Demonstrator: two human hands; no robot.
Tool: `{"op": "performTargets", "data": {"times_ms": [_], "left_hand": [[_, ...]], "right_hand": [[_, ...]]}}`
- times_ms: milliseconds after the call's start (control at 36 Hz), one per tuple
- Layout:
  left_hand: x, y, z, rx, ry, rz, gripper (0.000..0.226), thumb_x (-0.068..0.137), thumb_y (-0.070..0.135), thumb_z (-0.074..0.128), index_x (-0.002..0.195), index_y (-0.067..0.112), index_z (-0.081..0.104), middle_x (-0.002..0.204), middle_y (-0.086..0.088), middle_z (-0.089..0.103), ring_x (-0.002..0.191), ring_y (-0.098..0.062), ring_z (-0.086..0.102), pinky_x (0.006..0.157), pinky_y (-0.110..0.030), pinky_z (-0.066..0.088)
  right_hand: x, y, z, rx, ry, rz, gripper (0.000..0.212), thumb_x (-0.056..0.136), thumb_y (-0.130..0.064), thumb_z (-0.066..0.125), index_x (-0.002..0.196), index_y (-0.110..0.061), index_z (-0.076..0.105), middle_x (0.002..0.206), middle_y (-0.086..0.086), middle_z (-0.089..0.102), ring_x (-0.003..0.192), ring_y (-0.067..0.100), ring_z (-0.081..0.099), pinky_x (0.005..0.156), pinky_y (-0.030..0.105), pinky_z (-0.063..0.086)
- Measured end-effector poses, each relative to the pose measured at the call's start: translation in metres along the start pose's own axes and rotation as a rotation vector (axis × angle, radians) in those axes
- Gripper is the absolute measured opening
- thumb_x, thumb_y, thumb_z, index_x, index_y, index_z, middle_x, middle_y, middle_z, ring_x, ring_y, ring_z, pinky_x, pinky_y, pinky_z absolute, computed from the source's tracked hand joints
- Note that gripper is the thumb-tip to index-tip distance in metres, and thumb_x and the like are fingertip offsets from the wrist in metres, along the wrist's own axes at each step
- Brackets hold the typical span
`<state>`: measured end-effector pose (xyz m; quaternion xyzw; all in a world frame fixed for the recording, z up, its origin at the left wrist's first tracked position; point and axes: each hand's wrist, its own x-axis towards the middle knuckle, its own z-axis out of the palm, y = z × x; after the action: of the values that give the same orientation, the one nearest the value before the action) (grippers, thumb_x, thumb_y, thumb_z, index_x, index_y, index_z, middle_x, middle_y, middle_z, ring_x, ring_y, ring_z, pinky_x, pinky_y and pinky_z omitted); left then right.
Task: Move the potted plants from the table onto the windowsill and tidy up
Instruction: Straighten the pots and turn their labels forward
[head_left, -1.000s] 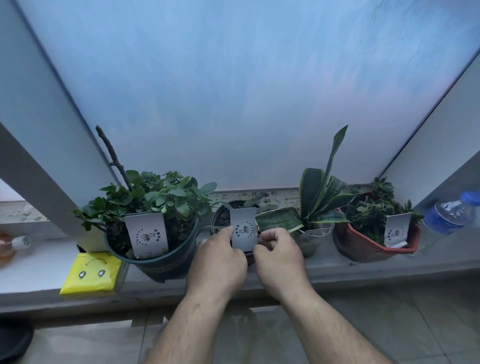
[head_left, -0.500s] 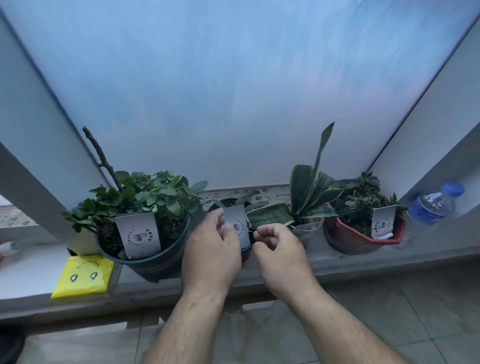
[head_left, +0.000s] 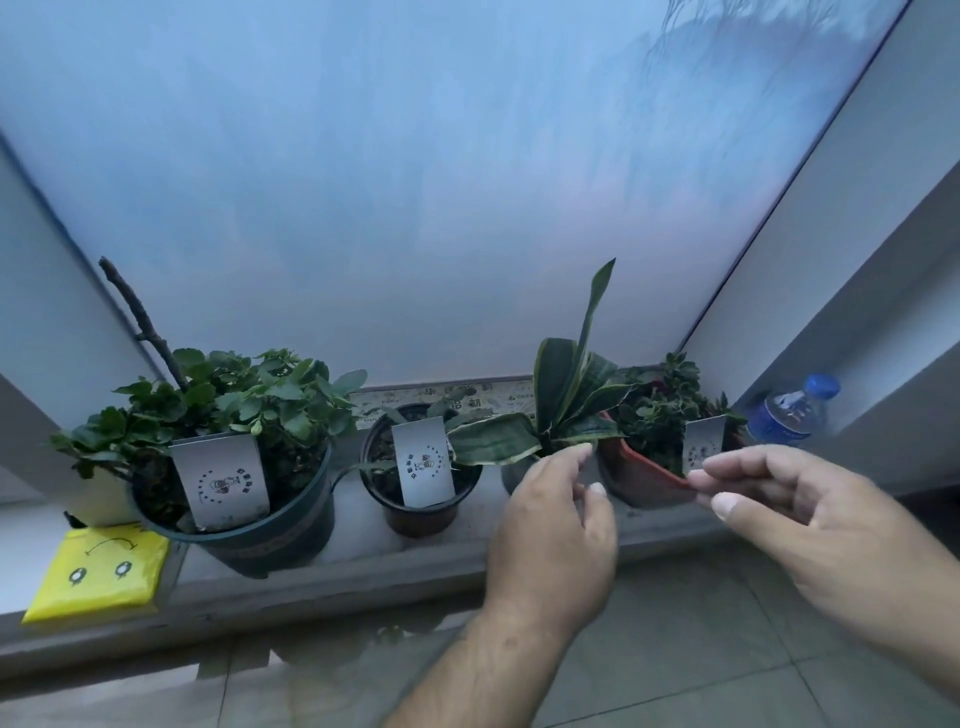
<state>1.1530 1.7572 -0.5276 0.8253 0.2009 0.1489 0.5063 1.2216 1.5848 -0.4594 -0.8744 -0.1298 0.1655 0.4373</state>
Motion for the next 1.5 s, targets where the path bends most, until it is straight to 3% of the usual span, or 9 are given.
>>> {"op": "performTargets", "data": {"times_ms": [83,250,389,556,695,778,889,1417,1500], "left_hand": [[0.003,0.000,-0.001,0.006,-0.026,-0.012,0.043,0.097,0.028,0.050,0.140,0.029,0.054,0.130,0.019,0.059,0.110,0.006,0.054,0.100,-0.018,0.045],[0.006,-0.010,-0.005,0.041,-0.012,-0.061,0.047,0.097,0.023,0.052,0.143,0.030,0.050,0.126,0.014,0.060,0.110,-0.001,0.057,0.102,-0.027,0.049],[0.017,-0.020,-0.005,0.062,0.055,-0.122,0.049,0.096,0.020,0.054,0.144,0.029,0.050,0.125,0.016,0.058,0.104,0.007,0.056,0.094,-0.016,0.043],[0.034,-0.024,0.000,0.080,0.119,-0.180,0.044,0.097,0.017,0.056,0.140,0.024,0.054,0.125,0.013,0.060,0.112,-0.001,0.057,0.093,-0.015,0.041],[0.031,-0.022,0.022,0.111,0.102,-0.217,0.046,0.096,0.015,0.055,0.141,0.023,0.053,0.133,0.011,0.060,0.123,-0.004,0.055,0.105,-0.022,0.042],[0.033,-0.021,0.036,0.133,0.088,-0.224,0.051,0.093,0.012,0.055,0.144,0.022,0.050,0.139,0.007,0.057,0.130,-0.005,0.051,0.114,-0.030,0.040],[0.034,-0.023,0.044,0.126,0.105,-0.271,0.053,0.092,0.011,0.054,0.144,0.022,0.050,0.142,0.005,0.057,0.131,-0.006,0.051,0.114,-0.032,0.040],[0.041,-0.028,0.054,0.121,0.036,-0.231,0.054,0.091,0.011,0.053,0.144,0.022,0.050,0.142,0.006,0.058,0.131,-0.005,0.051,0.113,-0.030,0.042],[0.040,-0.029,0.053,0.125,0.044,-0.239,0.054,0.091,0.011,0.053,0.144,0.022,0.050,0.142,0.006,0.058,0.132,-0.005,0.051,0.113,-0.028,0.041]], "right_hand": [[-0.001,0.001,-0.010,0.014,-0.004,0.001,0.032,0.090,-0.010,0.071,0.100,-0.040,0.074,0.103,-0.011,0.080,0.103,0.009,0.074,0.097,0.031,0.050],[0.029,0.016,0.017,0.256,0.044,0.146,0.015,0.095,-0.008,0.067,0.107,-0.015,0.071,0.100,0.003,0.081,0.102,0.020,0.076,0.095,0.046,0.058],[0.064,0.019,0.024,0.197,0.000,0.118,0.013,0.094,-0.011,0.069,0.103,-0.020,0.070,0.099,0.002,0.078,0.098,0.018,0.074,0.087,0.035,0.060],[0.102,0.035,0.032,0.163,0.015,0.096,0.011,0.092,-0.017,0.066,0.099,-0.024,0.069,0.098,-0.001,0.076,0.098,0.021,0.072,0.092,0.049,0.060],[0.109,0.043,0.051,-0.018,-0.148,-0.043,0.035,0.094,-0.016,0.060,0.128,-0.023,0.061,0.115,-0.009,0.066,0.110,0.010,0.063,0.104,0.032,0.050],[0.106,0.044,0.057,-0.090,-0.222,-0.057,0.048,0.091,-0.018,0.057,0.137,-0.027,0.054,0.124,-0.006,0.063,0.119,0.013,0.059,0.107,0.035,0.048],[0.103,0.044,0.061,-0.144,-0.234,-0.073,0.048,0.089,-0.018,0.057,0.136,-0.026,0.054,0.137,-0.004,0.060,0.126,0.015,0.055,0.109,0.036,0.044],[0.108,0.053,0.062,-0.084,-0.236,-0.007,0.042,0.087,-0.019,0.059,0.128,-0.027,0.053,0.129,-0.009,0.061,0.123,0.009,0.056,0.109,0.035,0.046],[0.109,0.055,0.063,-0.087,-0.203,0.001,0.041,0.089,-0.020,0.059,0.128,-0.027,0.054,0.122,-0.010,0.061,0.116,0.010,0.058,0.102,0.031,0.048]]}}
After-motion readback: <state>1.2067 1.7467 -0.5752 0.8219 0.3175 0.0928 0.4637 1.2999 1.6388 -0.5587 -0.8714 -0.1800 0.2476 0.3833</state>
